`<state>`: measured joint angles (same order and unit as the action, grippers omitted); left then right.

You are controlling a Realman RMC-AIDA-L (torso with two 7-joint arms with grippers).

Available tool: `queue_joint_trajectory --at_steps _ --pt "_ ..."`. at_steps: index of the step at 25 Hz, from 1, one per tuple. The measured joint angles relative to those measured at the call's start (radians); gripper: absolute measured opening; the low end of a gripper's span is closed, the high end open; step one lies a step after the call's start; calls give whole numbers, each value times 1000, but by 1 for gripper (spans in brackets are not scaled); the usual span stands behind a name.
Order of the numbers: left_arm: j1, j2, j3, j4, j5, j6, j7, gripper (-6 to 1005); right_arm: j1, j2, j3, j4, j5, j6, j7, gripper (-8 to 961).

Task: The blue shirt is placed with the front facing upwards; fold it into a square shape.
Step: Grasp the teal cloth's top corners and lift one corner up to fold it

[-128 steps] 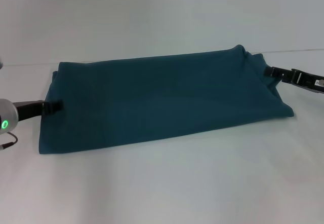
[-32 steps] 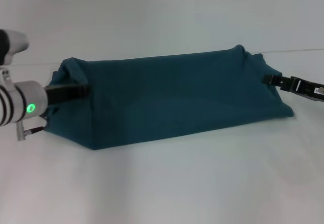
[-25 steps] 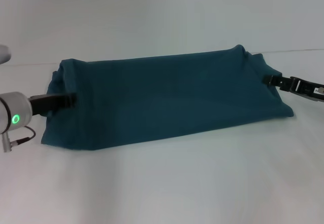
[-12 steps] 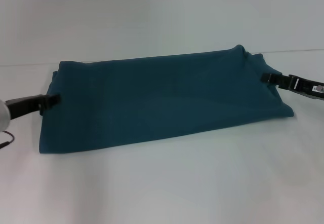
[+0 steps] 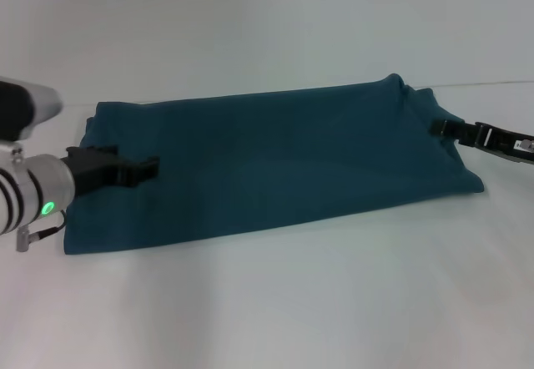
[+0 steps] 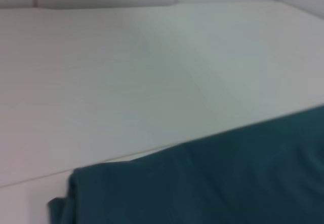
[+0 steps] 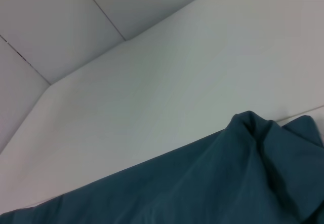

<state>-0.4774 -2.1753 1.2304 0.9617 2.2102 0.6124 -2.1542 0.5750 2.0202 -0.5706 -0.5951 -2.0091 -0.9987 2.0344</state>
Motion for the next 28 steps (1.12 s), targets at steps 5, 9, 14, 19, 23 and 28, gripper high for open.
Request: queue_joint_trajectory --at_steps 5,9,14,19,23,28 --pt "-6 3 -1 -15 -3 -8 -72 729 -4 -1 0 -1 0 -2 6 807" --pt "-15 14 -129 -8 -2 127 -144 731 -7 -5 0 -1 0 -5 8 807" --pt "-44 42 -288 -11 5 304 -194 744 -4 -9 0 0 -1 -6 12 807" --pt "-98 107 -398 -91 20 401 -223 750 -1 -11 0 0 -1 -11 13 807" --pt "-129 129 -481 -159 66 395 -225 796 1 -11 0 0 0 -22 13 807" --pt "-136 136 -496 -206 92 348 -225 825 0 -11 0 0 0 -29 13 807"
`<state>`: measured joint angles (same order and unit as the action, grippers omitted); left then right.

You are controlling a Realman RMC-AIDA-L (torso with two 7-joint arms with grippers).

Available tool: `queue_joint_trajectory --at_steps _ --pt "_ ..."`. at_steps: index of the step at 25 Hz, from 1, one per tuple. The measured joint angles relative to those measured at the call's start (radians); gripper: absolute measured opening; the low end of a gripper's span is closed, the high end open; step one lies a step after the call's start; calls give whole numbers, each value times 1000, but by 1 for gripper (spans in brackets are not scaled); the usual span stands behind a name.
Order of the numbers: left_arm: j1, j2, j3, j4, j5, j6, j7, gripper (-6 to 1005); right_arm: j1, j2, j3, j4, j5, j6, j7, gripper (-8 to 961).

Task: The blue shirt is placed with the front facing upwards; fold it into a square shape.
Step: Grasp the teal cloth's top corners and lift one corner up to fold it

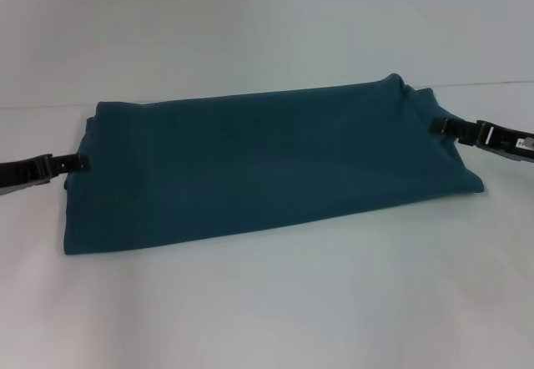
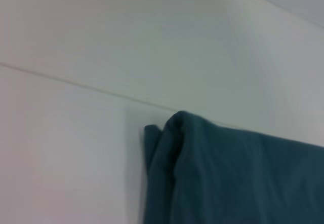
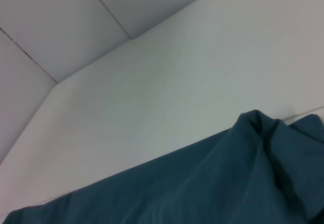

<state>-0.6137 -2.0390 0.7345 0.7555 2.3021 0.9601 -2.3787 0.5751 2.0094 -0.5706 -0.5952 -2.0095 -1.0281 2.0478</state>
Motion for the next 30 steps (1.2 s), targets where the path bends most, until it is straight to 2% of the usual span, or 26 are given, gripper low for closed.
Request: queue_joint_trajectory --at_steps 12,16,22,30 --pt "-25 0 15 -80 14 -46 24 820 -6 2 0 0 0 -2 0 807" --pt "-36 -6 17 -85 24 -38 25 818 -7 3 0 0 0 -3 0 807" --pt "-23 -27 22 -38 27 -62 43 817 -9 3 0 -1 0 -4 1 807" --pt "-34 -27 27 -90 64 -149 45 816 -9 3 0 0 0 -4 3 807"
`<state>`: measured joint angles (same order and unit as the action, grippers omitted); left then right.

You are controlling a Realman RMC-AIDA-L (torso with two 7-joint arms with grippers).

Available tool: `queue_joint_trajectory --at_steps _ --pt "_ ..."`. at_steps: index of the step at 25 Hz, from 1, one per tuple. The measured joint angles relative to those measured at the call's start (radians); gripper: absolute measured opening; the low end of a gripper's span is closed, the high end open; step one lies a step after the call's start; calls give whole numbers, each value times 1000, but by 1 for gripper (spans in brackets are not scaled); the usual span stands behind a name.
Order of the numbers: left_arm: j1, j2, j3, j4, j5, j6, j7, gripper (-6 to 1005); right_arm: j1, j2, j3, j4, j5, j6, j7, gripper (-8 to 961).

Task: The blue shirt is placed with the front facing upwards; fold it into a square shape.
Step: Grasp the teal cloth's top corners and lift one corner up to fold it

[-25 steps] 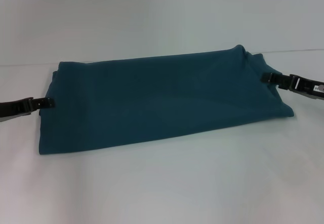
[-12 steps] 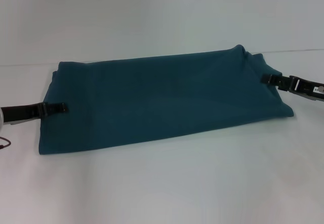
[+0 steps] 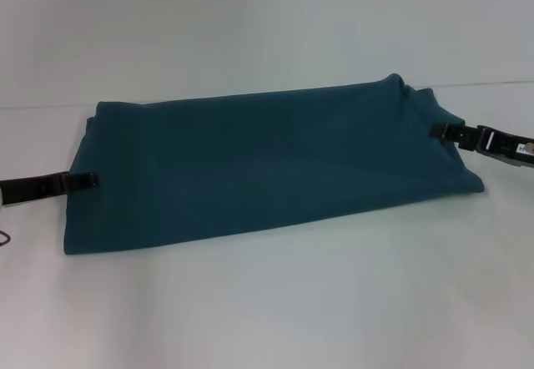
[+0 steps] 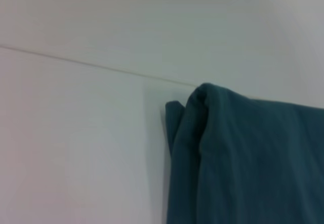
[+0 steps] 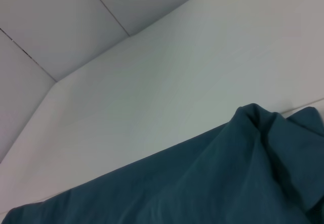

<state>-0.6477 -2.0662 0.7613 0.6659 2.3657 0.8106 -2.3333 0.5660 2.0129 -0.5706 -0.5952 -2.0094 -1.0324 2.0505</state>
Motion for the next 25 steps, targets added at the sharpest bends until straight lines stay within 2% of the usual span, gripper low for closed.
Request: queue_joint_trajectory --at_steps 9,16,25 --pt "-31 -6 3 -25 15 14 1 815 2 -1 0 0 0 0 3 807" --pt "-18 -27 13 42 16 15 3 815 1 -2 -2 -1 0 0 8 807" --pt "-19 -26 13 7 57 -49 -1 815 0 -2 -2 -4 0 -3 11 807"
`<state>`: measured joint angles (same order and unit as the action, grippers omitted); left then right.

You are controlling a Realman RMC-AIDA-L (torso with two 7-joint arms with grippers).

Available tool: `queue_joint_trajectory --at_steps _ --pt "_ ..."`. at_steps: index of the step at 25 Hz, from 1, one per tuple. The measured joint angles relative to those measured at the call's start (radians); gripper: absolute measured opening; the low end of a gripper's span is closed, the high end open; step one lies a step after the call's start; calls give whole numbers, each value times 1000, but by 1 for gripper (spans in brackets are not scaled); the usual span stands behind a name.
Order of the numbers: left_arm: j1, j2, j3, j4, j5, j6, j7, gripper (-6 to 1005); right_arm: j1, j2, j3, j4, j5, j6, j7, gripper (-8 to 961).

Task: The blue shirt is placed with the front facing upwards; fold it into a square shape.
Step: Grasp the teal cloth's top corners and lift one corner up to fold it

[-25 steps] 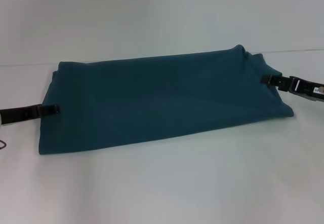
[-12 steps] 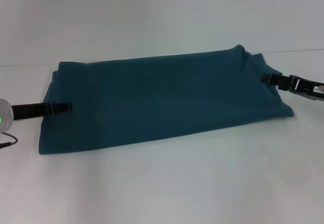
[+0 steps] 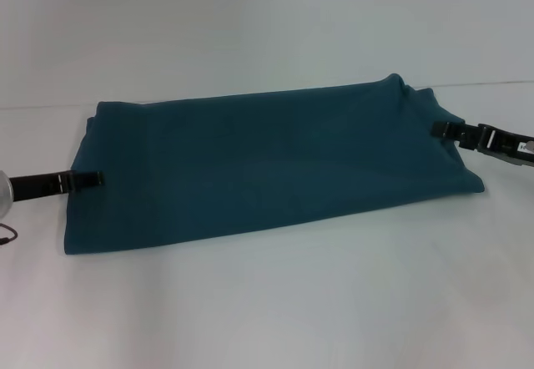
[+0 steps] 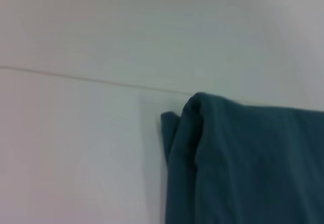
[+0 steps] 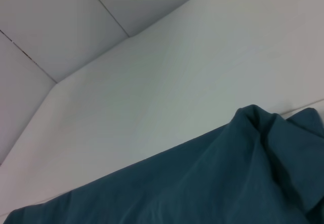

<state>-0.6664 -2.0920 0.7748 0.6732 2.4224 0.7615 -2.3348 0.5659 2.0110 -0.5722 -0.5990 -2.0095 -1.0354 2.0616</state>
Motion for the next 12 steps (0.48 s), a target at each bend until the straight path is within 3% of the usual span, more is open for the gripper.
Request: queue_joint_trajectory --at_steps 8,12 --pt "-29 -1 1 -47 14 3 0 809 1 0 0 4 0 -2 0 807" --pt "-15 -23 2 13 9 15 5 805 1 -1 0 4 0 -5 4 807"
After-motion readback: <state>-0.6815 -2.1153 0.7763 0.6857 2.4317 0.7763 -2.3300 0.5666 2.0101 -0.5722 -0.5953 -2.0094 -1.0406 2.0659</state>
